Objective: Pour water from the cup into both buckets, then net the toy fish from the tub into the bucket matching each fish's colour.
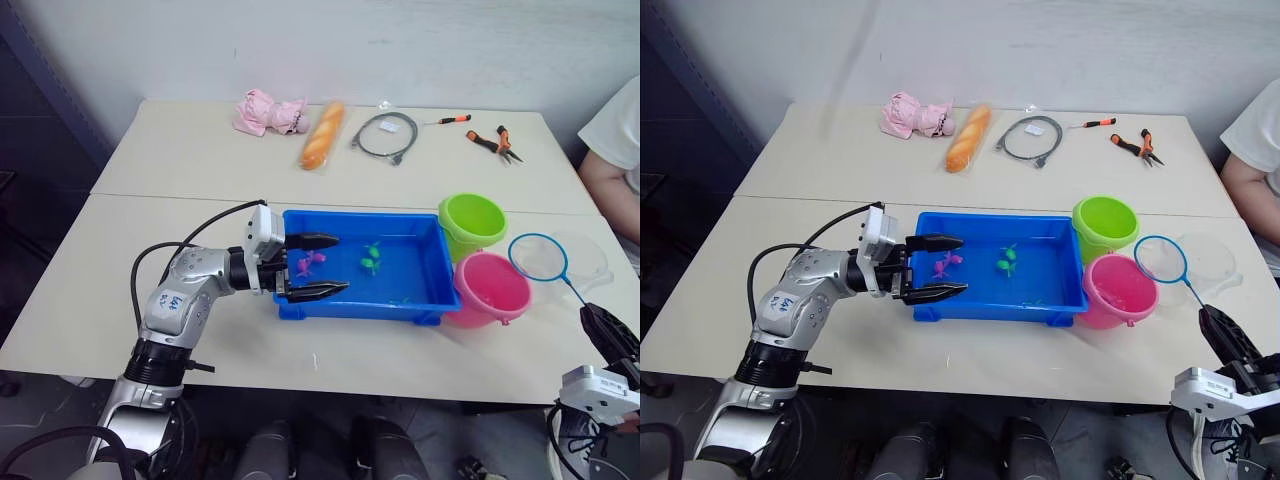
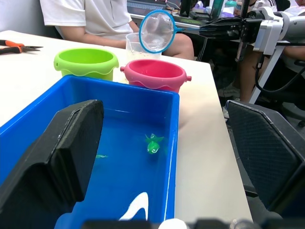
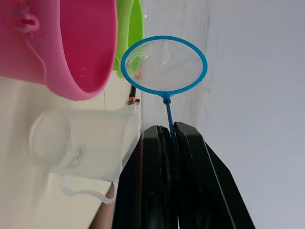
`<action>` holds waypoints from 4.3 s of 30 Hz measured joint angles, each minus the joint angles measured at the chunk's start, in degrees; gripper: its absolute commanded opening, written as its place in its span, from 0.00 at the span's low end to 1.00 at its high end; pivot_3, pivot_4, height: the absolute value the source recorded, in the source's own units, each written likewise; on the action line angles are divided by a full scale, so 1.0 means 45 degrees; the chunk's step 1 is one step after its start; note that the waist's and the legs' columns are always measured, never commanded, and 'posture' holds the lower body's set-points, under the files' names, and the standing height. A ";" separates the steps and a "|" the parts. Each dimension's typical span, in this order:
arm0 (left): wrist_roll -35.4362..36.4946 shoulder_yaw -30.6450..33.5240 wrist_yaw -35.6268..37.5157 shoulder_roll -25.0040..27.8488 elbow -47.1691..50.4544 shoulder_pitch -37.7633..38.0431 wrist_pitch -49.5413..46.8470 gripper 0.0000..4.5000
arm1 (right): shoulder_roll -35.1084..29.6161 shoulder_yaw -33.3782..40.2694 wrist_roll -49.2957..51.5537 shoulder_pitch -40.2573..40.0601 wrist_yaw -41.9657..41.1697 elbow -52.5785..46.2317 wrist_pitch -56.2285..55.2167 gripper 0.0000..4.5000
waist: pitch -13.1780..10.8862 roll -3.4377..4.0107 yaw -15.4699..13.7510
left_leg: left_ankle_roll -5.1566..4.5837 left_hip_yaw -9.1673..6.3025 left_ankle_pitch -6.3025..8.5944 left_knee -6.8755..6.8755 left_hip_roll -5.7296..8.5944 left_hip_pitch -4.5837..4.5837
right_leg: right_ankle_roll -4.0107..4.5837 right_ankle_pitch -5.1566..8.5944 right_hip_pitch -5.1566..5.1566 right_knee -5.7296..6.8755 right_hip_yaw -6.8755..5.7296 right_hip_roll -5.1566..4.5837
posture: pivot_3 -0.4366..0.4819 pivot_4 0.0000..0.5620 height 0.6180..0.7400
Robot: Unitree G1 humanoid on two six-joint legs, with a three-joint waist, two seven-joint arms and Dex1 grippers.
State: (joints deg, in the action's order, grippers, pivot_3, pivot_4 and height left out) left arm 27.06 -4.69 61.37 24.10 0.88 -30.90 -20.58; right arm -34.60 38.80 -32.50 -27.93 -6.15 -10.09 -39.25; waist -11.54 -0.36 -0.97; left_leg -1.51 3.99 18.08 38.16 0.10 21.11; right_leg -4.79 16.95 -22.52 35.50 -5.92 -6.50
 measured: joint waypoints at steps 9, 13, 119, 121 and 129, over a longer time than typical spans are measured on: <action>0.0114 0.1620 0.0164 0.2045 0.0290 0.1415 0.0050 0.98 | -0.3997 -0.1730 1.2626 0.1914 -0.6124 -0.3823 0.7781 0.00 | -0.0003 0.0020 0.0195 | -0.0023 -0.0034 0.0006 0.0013 -0.0025 -0.0006 | 0.0014 0.0005 0.0009 0.0016 -0.0025 -0.0010 | 0.48 0.27 1.00; 0.0182 0.2269 0.0152 0.2682 0.0607 0.1958 0.0052 0.98 | -0.5146 -0.2432 1.4119 0.3512 -0.7360 -0.3904 1.0048 0.00 | -0.0001 0.0009 -0.0065 | -0.0032 -0.0056 0.0020 0.0008 -0.0024 0.0020 | 0.0015 0.0006 0.0007 -0.0015 -0.0045 -0.0013 | 0.48 0.27 1.00; 0.0929 0.0048 0.0848 0.1232 0.0651 -0.0153 -0.0569 0.98 | 0.1389 0.1980 1.1830 -0.0268 -0.8767 -0.5047 1.0507 0.00 | 0.0002 0.0005 -0.0101 | -0.0041 -0.0013 0.0027 -0.0012 0.0010 0.0035 | -0.0011 -0.0007 0.0005 -0.0014 -0.0033 0.0001 | 0.48 0.27 1.00; 0.0918 -0.0018 0.0866 0.1064 0.0595 -0.0237 -0.0559 0.98 | 0.1635 0.1992 1.1226 -0.0868 -0.8963 -0.4171 0.8837 0.00 | 0.0002 0.0005 -0.0062 | -0.0037 -0.0001 0.0029 -0.0014 0.0003 0.0020 | -0.0012 -0.0006 0.0005 -0.0049 -0.0021 0.0004 | 0.48 0.27 1.00; 0.0905 -0.0037 0.0965 0.1055 0.0624 -0.0221 -0.0549 0.98 | 0.2278 0.1355 0.8730 -0.0718 -0.7696 -0.1619 0.4138 0.00 | 0.0004 0.0010 0.0053 | -0.0011 0.0004 0.0023 -0.0016 -0.0005 -0.0004 | -0.0005 -0.0003 -0.0005 -0.0011 0.0001 -0.0002 | 0.48 0.27 1.00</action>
State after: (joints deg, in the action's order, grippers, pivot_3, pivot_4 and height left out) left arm 31.13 -4.86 65.72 28.85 3.69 -31.90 -23.05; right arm -24.36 44.90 6.78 -31.16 -40.78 -17.38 -20.63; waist -11.53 -0.31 -0.74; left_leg -1.56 4.01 18.19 38.09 0.08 21.09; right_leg -4.81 16.94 -22.54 35.45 -5.92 -6.51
